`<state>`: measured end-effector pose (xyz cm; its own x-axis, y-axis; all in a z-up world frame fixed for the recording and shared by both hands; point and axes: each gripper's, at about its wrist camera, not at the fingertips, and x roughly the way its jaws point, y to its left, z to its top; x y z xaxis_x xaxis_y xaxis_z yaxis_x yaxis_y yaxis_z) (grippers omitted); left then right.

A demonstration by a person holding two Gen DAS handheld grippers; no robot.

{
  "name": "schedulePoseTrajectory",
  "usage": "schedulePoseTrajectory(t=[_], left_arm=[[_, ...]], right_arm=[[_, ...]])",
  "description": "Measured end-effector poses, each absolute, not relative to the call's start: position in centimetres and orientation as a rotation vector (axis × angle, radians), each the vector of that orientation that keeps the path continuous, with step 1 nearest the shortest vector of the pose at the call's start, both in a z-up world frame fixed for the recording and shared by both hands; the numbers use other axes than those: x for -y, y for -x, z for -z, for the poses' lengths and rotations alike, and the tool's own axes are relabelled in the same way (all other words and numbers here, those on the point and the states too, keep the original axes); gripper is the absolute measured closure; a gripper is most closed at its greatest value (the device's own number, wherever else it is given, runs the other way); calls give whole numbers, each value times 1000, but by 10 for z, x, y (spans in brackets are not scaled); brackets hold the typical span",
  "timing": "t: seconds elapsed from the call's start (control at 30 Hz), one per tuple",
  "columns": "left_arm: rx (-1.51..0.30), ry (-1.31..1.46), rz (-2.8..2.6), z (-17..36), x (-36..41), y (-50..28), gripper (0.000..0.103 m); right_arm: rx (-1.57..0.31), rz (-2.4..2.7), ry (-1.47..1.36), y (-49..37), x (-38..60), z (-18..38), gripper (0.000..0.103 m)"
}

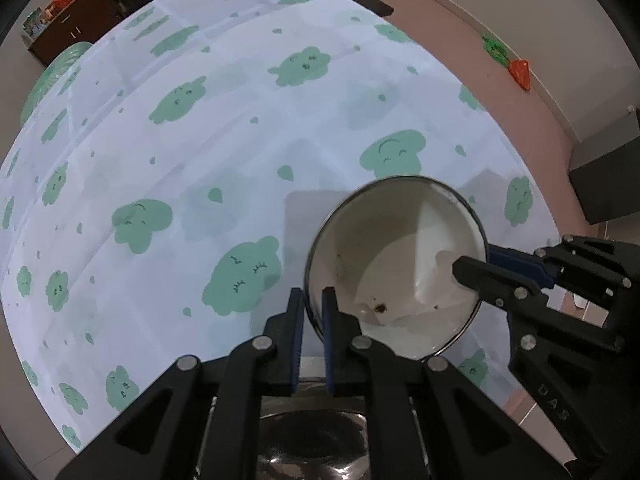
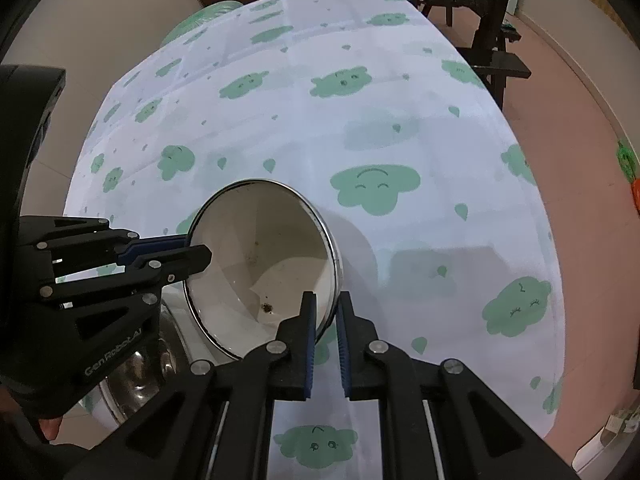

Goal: Organize plates and bowls
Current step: 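Close the left tool on the white bowl rim while the right tool grips it too, then lift the white enamel bowl with both tools over the steel bowl stack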

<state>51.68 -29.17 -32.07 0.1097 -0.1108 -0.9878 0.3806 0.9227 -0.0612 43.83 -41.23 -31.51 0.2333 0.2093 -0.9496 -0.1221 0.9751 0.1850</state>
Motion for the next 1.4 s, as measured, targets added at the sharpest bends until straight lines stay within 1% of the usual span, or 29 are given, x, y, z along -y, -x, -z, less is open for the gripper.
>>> schedulePoseTrajectory(t=[0.73, 1.4], left_arm=[[-1352, -213, 345, 273, 278, -498, 97], [-1341, -189, 298, 256, 237, -460, 97]], right_arm=[[-1244, -261, -33, -426, 394, 260, 92], [-1239, -330, 14, -398, 356, 243, 91]])
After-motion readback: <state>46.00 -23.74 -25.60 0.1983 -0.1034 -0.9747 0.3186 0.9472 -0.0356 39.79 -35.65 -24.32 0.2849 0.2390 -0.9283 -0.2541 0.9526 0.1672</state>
